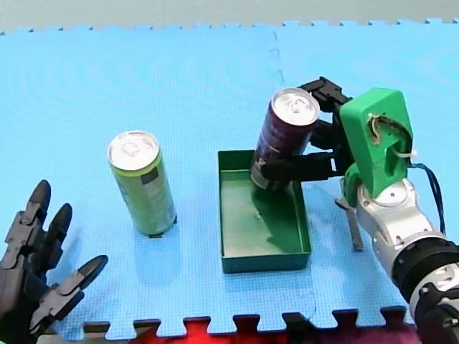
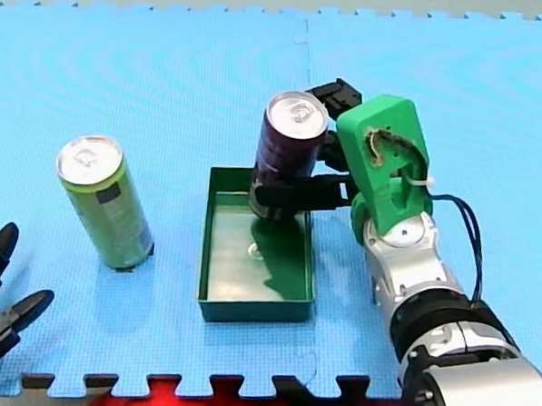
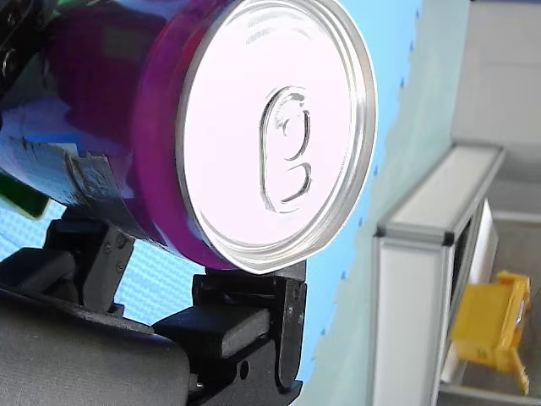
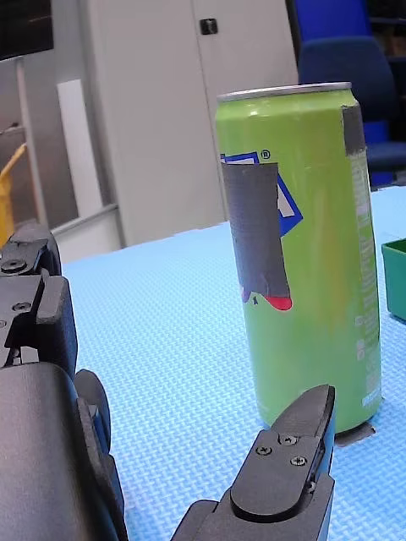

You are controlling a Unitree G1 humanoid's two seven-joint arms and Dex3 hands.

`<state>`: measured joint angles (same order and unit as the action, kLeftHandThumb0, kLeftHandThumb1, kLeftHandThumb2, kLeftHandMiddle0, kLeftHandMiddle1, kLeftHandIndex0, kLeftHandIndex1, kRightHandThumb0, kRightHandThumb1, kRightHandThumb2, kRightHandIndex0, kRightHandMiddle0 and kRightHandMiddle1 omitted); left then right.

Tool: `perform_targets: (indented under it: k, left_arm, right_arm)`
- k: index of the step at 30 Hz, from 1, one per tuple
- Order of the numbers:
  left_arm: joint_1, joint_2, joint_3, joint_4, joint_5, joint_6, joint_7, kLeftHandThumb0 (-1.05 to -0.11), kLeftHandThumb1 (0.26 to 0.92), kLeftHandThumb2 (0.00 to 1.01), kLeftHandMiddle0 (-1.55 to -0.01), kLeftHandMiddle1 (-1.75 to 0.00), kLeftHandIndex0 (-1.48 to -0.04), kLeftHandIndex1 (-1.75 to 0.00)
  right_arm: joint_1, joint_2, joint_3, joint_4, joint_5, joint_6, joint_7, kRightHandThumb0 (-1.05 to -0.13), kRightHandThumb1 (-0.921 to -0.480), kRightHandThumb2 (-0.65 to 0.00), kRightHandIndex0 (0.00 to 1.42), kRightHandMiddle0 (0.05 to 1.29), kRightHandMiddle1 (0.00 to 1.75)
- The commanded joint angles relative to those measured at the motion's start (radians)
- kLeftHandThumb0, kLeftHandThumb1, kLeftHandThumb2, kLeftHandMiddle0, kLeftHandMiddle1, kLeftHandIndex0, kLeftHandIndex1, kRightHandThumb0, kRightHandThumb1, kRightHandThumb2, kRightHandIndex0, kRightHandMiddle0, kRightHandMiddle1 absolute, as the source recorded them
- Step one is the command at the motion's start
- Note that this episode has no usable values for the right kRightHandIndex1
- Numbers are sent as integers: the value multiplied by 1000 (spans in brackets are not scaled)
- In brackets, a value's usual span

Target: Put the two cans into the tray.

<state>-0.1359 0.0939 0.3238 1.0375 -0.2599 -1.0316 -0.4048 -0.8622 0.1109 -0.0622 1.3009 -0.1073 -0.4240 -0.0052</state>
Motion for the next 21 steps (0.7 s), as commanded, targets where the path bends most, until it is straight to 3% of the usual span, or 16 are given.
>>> perform_targets:
  k: [1,15,21]
  left_arm:
    - [2,2,0,-4,-3,-2,2,-1048,855,1,-242,-2,-138,0]
    - [3,-2,-4,-4,0,-2,10,-1048,851,0,-242,-2,-137,0]
    - [3,-3,-5,-3,0,-1,10,-1048,851,0,-243,-2,-138,-1]
  right_arm:
    - [-3,-6,-1,-2,1,-1,-6,-187,-794,-1,961,678,1746]
    - [2,-14,34,-2,-41,10,-39,-186,-796,-2,960,670,1746]
    - [3,-18,68,0,-82,12,-74,-180,-795,-2,954,661,1746]
